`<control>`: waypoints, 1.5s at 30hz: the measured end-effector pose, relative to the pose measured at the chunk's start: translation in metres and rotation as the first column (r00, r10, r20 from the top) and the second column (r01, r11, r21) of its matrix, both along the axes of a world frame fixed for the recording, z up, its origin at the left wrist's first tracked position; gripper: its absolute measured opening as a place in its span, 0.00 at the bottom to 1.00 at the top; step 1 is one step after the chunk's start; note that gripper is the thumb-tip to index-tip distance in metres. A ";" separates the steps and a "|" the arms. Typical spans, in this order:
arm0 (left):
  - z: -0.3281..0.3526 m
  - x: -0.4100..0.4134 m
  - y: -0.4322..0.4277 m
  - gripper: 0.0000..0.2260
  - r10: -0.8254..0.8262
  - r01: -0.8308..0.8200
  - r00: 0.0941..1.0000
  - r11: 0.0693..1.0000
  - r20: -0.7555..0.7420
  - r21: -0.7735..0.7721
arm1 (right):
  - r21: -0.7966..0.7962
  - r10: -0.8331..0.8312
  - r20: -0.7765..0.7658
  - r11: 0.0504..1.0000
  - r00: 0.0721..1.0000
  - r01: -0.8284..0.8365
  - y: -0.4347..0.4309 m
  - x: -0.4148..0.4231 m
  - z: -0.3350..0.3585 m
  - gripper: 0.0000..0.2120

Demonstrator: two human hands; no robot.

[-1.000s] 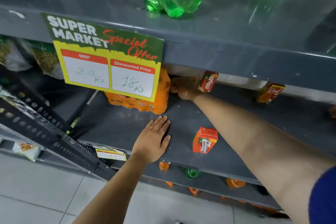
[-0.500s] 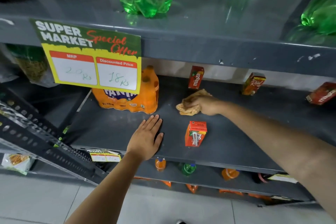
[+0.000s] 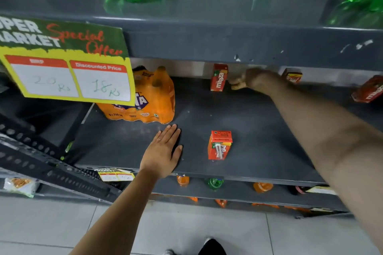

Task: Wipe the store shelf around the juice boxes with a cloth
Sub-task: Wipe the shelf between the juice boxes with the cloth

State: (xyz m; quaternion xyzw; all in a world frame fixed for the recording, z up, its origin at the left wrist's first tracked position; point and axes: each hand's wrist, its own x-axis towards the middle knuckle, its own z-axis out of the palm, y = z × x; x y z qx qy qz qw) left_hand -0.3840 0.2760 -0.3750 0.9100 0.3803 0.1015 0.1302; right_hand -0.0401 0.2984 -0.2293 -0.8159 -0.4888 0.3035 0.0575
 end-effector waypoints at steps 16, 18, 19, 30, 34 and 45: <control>0.000 0.001 0.001 0.29 0.006 -0.006 1.000 1.000 0.015 0.004 | 0.126 0.114 -0.077 0.987 0.990 -0.104 -0.093 -0.038 -0.027 0.08; 0.000 0.001 0.000 0.29 0.005 -0.005 1.000 1.000 0.002 0.002 | 0.210 -0.039 -0.039 0.977 0.998 0.046 -0.061 -0.023 -0.008 0.05; 0.000 0.000 0.000 0.29 0.006 -0.006 1.000 1.000 0.002 0.000 | 0.246 -0.111 0.009 0.963 0.994 0.105 -0.042 -0.014 -0.007 0.09; -0.005 0.000 0.003 0.27 0.008 -0.008 1.000 1.000 -0.006 0.008 | 0.162 0.019 0.247 0.985 0.969 -0.061 -0.105 -0.070 -0.084 0.25; -0.007 0.001 0.003 0.27 0.015 -0.015 1.000 1.000 -0.018 0.009 | 0.197 0.014 0.192 0.979 0.981 -0.052 -0.195 -0.080 -0.088 0.26; 0.002 0.001 -0.001 0.28 0.013 -0.013 1.000 1.000 -0.010 -0.018 | 0.477 -0.117 0.174 0.879 0.978 0.021 -0.170 -0.025 -0.016 0.24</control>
